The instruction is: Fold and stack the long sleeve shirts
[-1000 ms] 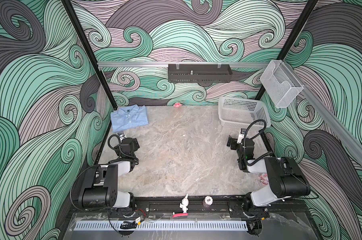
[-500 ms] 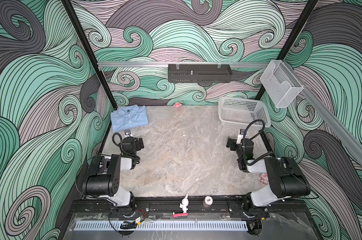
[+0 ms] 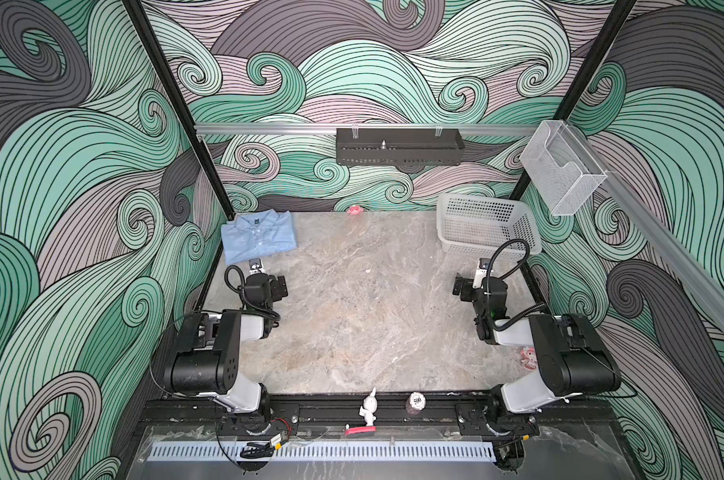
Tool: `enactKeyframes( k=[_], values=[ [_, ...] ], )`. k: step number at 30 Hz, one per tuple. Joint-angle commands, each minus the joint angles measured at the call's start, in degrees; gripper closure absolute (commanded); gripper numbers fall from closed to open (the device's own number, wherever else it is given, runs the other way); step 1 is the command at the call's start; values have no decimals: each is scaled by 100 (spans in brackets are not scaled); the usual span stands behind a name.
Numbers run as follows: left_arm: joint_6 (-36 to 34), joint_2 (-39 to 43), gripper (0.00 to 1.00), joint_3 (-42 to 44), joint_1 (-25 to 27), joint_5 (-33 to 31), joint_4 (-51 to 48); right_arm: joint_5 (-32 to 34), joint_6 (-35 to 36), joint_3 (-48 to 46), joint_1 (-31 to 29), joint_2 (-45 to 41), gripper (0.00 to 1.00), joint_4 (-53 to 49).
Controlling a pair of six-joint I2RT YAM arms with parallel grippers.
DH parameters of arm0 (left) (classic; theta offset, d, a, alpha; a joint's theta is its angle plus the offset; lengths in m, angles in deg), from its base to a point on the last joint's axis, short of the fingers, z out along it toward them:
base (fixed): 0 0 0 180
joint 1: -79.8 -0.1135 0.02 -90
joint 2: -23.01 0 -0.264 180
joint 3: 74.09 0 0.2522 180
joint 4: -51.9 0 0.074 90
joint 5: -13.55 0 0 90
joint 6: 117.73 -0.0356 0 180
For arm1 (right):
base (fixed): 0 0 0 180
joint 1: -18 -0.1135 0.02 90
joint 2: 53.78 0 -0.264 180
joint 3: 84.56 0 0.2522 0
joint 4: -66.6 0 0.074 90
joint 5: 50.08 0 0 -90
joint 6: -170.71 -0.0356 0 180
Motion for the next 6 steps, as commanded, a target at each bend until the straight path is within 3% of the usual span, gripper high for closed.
enactKeyframes(
  k=[1, 6],
  values=[
    [37, 106, 1, -146, 28, 1, -35, 42, 43, 123, -20, -26, 1, 5],
    [35, 98, 1, -141, 28, -4, -37, 37, 47, 100, -24, -36, 1, 31]
  ],
)
